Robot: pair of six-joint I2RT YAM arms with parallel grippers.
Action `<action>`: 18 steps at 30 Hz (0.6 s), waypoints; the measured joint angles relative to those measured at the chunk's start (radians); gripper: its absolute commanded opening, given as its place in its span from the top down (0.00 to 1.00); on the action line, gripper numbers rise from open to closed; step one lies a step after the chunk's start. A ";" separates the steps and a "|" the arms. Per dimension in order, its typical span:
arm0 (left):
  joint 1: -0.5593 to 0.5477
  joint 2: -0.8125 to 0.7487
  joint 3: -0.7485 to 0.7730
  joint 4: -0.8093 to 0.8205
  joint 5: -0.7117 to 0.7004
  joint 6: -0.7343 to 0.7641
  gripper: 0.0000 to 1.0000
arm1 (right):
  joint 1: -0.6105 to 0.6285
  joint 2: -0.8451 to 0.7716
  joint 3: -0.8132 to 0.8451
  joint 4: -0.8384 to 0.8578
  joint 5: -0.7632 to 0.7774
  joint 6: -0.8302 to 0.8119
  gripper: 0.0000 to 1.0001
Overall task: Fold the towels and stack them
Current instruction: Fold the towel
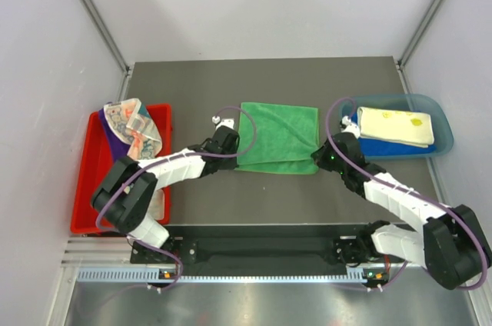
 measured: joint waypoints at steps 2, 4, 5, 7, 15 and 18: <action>0.000 -0.020 0.000 -0.010 -0.003 0.000 1.00 | 0.000 -0.017 -0.004 0.001 0.000 0.000 1.00; 0.000 -0.044 0.000 -0.016 -0.007 0.000 1.00 | 0.000 -0.025 -0.019 0.004 0.000 0.000 1.00; 0.000 -0.055 0.000 -0.017 -0.009 0.000 1.00 | 0.000 -0.026 -0.027 0.005 0.000 0.000 1.00; 0.000 -0.077 0.000 -0.020 -0.011 0.000 1.00 | 0.000 -0.026 -0.048 0.004 -0.001 0.002 1.00; 0.000 -0.123 -0.021 -0.031 -0.002 -0.005 1.00 | 0.002 -0.026 -0.134 0.018 -0.031 0.012 1.00; -0.001 -0.133 -0.062 -0.023 0.013 -0.016 1.00 | 0.008 -0.026 -0.167 0.035 -0.051 0.021 0.86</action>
